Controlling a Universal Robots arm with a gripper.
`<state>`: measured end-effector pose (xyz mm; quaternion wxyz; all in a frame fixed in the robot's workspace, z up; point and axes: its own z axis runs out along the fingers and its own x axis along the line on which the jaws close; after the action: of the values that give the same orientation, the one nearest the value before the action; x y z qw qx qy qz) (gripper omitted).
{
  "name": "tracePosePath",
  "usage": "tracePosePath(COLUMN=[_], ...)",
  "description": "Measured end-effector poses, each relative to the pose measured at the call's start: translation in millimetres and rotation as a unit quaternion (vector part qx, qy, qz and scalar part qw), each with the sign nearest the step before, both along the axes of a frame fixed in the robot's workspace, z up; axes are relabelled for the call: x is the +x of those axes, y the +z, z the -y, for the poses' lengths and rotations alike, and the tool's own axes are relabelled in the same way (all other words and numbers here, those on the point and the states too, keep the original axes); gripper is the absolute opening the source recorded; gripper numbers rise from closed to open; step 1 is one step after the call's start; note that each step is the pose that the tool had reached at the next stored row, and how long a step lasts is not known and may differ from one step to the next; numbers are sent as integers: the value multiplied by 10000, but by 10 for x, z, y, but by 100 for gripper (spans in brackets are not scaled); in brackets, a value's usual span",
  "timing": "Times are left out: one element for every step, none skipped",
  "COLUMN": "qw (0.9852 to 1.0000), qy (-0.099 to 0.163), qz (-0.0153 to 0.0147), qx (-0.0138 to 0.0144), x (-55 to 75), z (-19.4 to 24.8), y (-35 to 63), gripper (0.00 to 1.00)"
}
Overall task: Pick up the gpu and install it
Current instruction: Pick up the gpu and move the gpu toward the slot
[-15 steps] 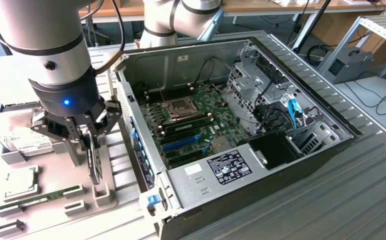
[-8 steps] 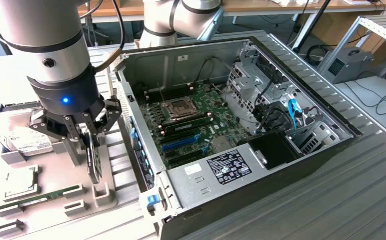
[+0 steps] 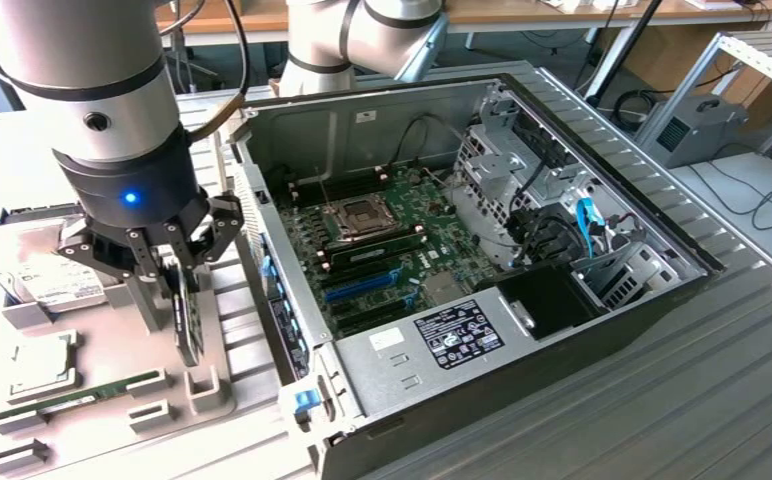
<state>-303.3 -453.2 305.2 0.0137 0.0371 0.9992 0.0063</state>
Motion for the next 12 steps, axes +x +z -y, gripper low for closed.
tracePosePath(qw=[10000,10000,10000,10000,10000,10000,10000,10000,10000,10000,10000,10000], qy=[0,0,0,0,0,0,0,0,0,0,0,0], qz=[0,0,0,0,0,0,0,0,0,0,0,0], qx=[0,0,0,0,0,-1,0,0,0,0,0,-1], x=[0,0,0,0,0,0,0,0,0,0,0,0], z=[0,0,0,0,0,0,0,0,0,0,0,0], y=[3,12,18,22,25,30,33,36,40,43,46,51], gripper=[26,26,26,26,26,26,26,26,26,26,26,26])
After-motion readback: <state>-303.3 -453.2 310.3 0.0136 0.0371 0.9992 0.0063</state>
